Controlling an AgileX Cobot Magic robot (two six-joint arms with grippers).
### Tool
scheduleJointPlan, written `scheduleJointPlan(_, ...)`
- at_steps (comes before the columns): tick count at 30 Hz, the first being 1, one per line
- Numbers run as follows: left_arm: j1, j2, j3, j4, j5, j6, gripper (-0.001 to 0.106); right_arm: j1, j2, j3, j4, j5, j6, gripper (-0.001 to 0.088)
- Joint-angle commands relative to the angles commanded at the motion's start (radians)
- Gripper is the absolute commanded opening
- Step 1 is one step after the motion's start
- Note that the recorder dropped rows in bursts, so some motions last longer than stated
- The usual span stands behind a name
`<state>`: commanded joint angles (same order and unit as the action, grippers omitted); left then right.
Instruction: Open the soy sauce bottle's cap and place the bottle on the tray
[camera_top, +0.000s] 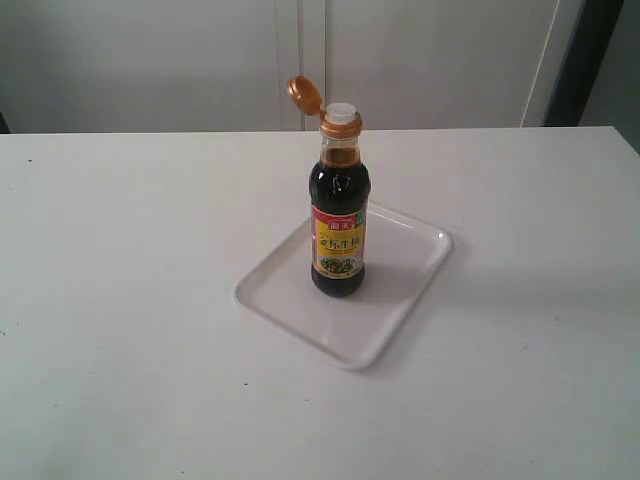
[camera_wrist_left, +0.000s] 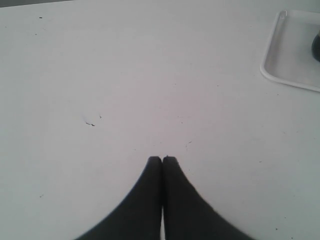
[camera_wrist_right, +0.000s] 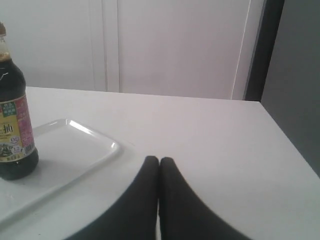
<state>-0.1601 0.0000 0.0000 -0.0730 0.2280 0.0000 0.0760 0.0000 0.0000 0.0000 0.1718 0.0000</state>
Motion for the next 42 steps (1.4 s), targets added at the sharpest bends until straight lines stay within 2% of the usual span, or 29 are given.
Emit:
scheduleJointPlan(7,0.0,0.0,0.0,0.0,0.0,0.0,0.0,0.0,0.0,0.0,0.0,0.149,0.0,0.0)
scheduleJointPlan(42,0.0,0.0,0.0,0.0,0.0,0.0,0.0,0.0,0.0,0.0,0.0,0.164,0.0,0.0)
